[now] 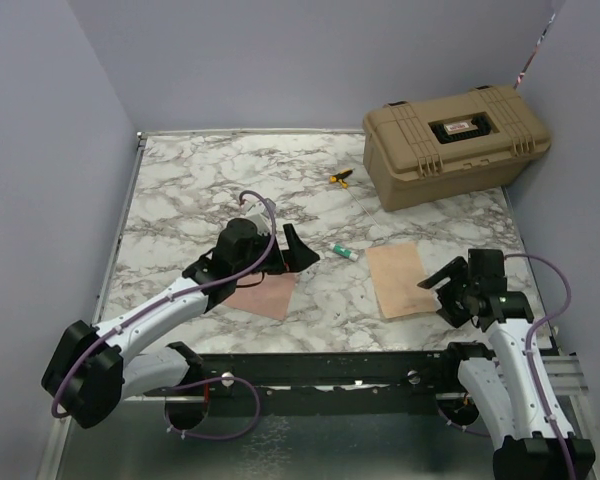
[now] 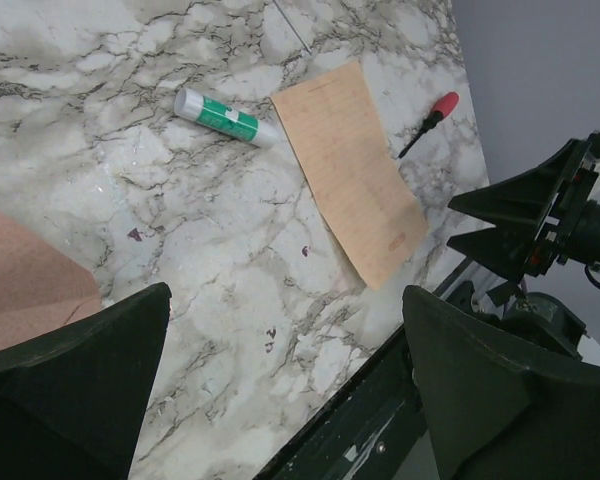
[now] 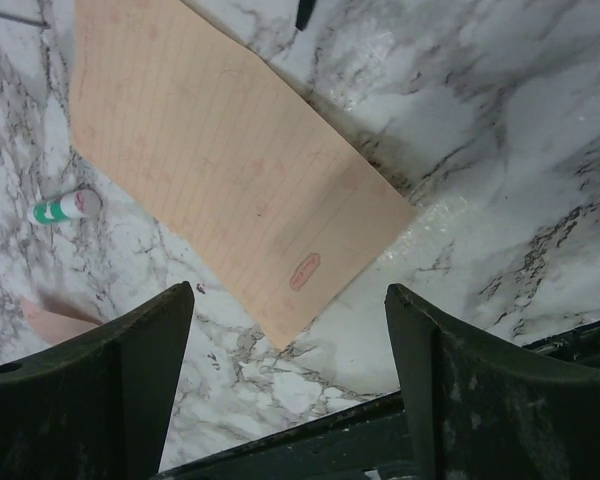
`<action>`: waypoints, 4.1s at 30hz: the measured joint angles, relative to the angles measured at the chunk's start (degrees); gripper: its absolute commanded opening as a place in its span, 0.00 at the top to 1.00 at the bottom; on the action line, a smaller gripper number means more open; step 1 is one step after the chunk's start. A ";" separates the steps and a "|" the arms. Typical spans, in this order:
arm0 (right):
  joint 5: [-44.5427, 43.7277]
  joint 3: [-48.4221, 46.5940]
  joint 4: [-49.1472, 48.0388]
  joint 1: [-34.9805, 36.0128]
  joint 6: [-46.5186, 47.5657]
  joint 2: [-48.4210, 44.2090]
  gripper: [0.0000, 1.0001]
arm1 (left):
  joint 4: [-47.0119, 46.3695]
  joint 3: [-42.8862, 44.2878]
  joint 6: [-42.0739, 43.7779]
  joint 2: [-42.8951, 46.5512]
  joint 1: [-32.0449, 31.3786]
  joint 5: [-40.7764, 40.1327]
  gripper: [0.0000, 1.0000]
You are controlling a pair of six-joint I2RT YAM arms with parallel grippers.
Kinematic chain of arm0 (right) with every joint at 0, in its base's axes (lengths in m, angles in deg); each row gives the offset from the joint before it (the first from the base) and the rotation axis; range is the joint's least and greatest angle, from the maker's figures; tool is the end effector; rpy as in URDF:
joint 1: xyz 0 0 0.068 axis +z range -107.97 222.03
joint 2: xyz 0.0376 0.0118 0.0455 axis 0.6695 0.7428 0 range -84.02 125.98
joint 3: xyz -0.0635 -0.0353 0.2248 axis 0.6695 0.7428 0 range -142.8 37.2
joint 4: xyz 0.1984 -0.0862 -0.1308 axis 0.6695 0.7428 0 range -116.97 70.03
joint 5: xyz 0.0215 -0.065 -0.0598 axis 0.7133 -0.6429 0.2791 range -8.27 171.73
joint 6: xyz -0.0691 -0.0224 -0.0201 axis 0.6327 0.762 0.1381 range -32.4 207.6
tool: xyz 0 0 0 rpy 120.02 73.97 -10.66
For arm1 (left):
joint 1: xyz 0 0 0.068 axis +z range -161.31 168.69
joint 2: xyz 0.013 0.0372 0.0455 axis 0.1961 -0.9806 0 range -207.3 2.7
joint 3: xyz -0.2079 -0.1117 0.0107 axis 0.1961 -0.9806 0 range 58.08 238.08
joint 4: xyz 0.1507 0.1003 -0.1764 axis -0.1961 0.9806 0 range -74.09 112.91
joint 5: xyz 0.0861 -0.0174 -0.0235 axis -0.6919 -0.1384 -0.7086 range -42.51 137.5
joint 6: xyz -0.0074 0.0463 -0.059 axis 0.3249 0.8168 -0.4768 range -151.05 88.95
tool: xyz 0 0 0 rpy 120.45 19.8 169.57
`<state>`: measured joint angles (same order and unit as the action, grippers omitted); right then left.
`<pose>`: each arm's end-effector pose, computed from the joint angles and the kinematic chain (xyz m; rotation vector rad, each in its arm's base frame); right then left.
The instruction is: Place the letter into the envelope and seal it
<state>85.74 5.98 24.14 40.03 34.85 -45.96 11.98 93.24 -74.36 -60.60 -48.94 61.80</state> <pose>0.1562 -0.0009 0.1679 1.1886 2.3530 0.4078 0.2108 -0.1823 0.2016 0.0683 2.1725 -1.1162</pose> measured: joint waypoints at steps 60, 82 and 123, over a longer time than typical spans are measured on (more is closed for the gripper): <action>33.79 -24.63 -21.46 -0.11 27.85 7.34 1.00 | 8.31 24.50 10.10 -3.02 -0.02 -3.72 0.01; 64.06 -34.32 -16.33 3.72 45.94 13.51 1.00 | 18.14 43.21 37.99 -11.39 -0.02 10.93 0.01; 67.91 -36.96 -10.29 9.53 55.43 18.34 0.21 | 21.75 38.71 36.59 -12.20 -0.33 14.95 1.00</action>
<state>153.65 -30.98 13.85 49.56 90.28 -27.62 33.73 131.95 -37.77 -72.80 -49.26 76.75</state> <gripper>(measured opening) 0.752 0.002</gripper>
